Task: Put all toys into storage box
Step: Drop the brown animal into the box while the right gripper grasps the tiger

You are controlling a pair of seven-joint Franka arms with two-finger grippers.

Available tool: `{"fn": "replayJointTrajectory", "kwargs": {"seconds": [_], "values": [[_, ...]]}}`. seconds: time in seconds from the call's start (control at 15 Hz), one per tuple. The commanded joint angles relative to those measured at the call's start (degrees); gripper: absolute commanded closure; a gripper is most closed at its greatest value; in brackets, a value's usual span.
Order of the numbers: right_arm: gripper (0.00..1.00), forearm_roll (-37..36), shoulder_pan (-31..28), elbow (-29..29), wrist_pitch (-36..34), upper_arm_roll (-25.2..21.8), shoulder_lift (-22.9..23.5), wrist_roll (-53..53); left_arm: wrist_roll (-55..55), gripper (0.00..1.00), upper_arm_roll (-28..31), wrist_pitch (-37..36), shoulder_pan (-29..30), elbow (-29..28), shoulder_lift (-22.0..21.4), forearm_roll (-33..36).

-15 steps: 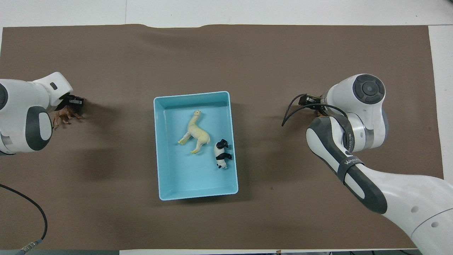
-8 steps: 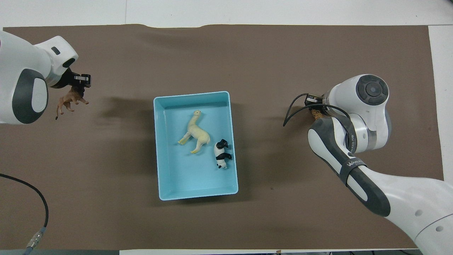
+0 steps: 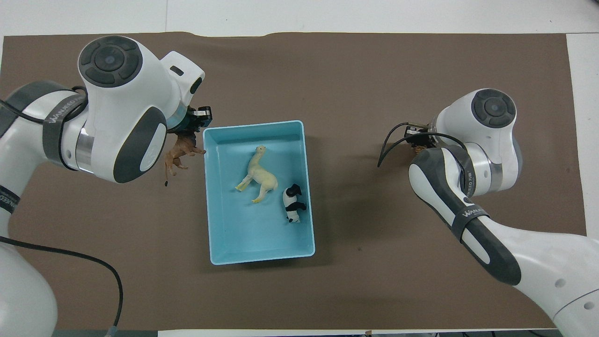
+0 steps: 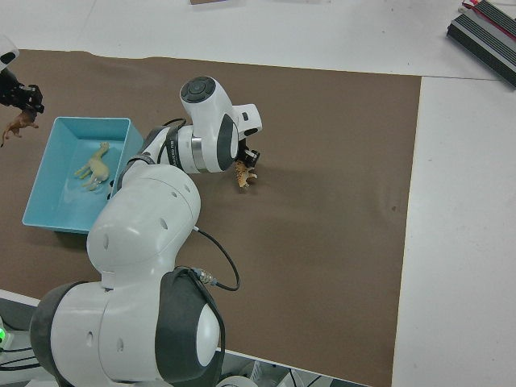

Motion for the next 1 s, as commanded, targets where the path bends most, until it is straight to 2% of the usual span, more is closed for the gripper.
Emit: {"fn": "replayJointTrajectory", "kwargs": {"seconds": [0.0,0.2,0.53,0.6,0.67,0.73,0.8,0.93], "values": [[1.00,-0.75,-0.82,10.03,-12.55,0.46,-0.23,-2.83,-3.63,0.92,0.73,0.58,-0.63,-2.40,-1.37,-0.30],[1.00,-0.13,-0.30,17.00,-21.71,0.72,-0.40,-2.83,-6.70,0.88,0.64,2.69,-2.21,-5.66,-2.51,-0.39],[1.00,0.57,-0.12,20.08,-25.06,1.16,-1.20,-2.48,-15.23,0.84,0.47,4.80,-6.16,-8.47,-3.65,-0.47],[1.00,0.57,0.06,21.66,-26.46,1.25,-1.11,-2.22,-16.02,0.76,0.47,6.29,-6.43,-9.70,-4.09,-0.47],[1.00,0.75,0.67,22.80,-27.61,1.25,-0.93,-2.04,-16.03,0.47,0.47,7.26,-6.43,-11.19,-4.71,-0.47],[1.00,1.18,1.11,23.77,-28.32,1.25,-0.67,-1.95,-16.21,0.10,0.47,7.88,-6.69,-11.81,-4.89,-0.47],[1.00,1.19,1.11,23.78,-28.24,1.25,-0.58,-1.95,-16.30,0.00,0.47,7.54,-7.48,-11.82,-4.97,-0.47],[1.00,1.28,1.11,23.78,-28.06,1.25,-0.58,-1.95,-16.38,0.00,0.56,5.26,-7.49,-11.56,-5.32,-0.47]]}}
